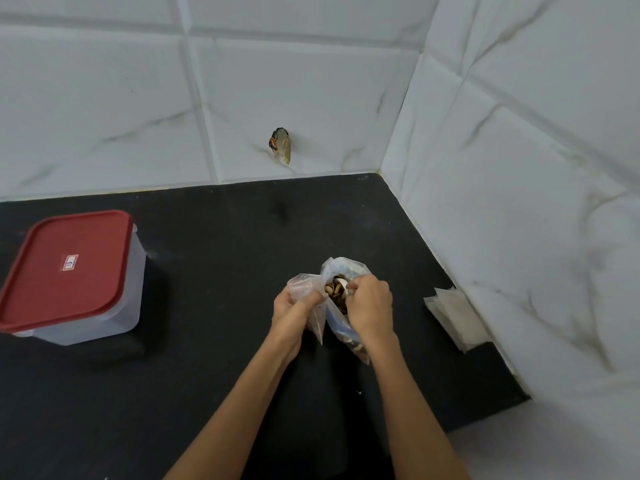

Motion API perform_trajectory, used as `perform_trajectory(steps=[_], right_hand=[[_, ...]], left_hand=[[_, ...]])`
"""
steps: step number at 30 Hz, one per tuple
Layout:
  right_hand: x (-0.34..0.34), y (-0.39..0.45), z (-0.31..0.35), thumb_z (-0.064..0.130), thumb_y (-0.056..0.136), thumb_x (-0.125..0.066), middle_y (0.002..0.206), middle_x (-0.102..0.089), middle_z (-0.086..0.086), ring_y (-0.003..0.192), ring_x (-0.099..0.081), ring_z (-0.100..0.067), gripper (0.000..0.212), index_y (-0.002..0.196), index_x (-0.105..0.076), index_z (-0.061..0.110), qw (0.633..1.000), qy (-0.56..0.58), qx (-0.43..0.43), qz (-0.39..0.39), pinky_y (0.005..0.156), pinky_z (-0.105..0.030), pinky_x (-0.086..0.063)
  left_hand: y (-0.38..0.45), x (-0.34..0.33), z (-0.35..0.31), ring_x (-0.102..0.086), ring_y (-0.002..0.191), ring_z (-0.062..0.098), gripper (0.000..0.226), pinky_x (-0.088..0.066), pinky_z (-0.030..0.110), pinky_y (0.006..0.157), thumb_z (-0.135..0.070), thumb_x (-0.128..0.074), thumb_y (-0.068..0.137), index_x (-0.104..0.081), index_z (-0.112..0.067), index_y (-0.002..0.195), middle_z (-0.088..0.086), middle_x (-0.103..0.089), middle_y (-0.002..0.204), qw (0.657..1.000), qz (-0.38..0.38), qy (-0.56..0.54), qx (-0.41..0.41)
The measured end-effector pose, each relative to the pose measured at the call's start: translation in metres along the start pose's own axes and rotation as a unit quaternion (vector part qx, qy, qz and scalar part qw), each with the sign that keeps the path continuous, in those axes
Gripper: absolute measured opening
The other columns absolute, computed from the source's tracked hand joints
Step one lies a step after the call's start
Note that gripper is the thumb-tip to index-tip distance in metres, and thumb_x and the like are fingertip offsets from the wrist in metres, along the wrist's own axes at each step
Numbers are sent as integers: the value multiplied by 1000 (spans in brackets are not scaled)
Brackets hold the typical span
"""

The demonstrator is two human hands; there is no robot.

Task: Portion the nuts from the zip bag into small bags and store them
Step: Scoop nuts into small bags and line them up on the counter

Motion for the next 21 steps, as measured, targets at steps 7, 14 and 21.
perform_trajectory(steps=[7,14,21], right_hand=[[-3,17,-32,15,86,-61,95,-65,-6,77,-60,-14,13,98,-66,10,967,155,-166,120,53,-23,-44],[4,11,-45,1,88,-56,82,-72,-6,60,-51,-8,17,88,-72,9,911,306,-210,177,55,-20,-39],[22,12,-50,0,85,-56,80,-70,-7,68,-56,-11,18,90,-71,9,918,319,-212,103,66,-27,-44]], left_hand=[[-2,-4,1,-66,90,22,29,-52,40,82,-2,-64,83,-62,-2,112,8,-68,92,1000,9,-24,6],[-1,-2,-2,-67,95,27,26,-53,39,80,-1,-64,82,-62,-4,108,14,-69,99,1000,-2,7,10],[-3,-4,-18,-66,93,16,29,-55,31,76,-11,-74,75,-62,-21,100,2,-68,98,983,-30,176,-36]])
Point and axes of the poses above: each hand's wrist, its own y-axis towards the middle knuckle, its own x-axis out of the back of the hand, z = x × y, the point moved 6 cm from there along y, towards the middle knuckle
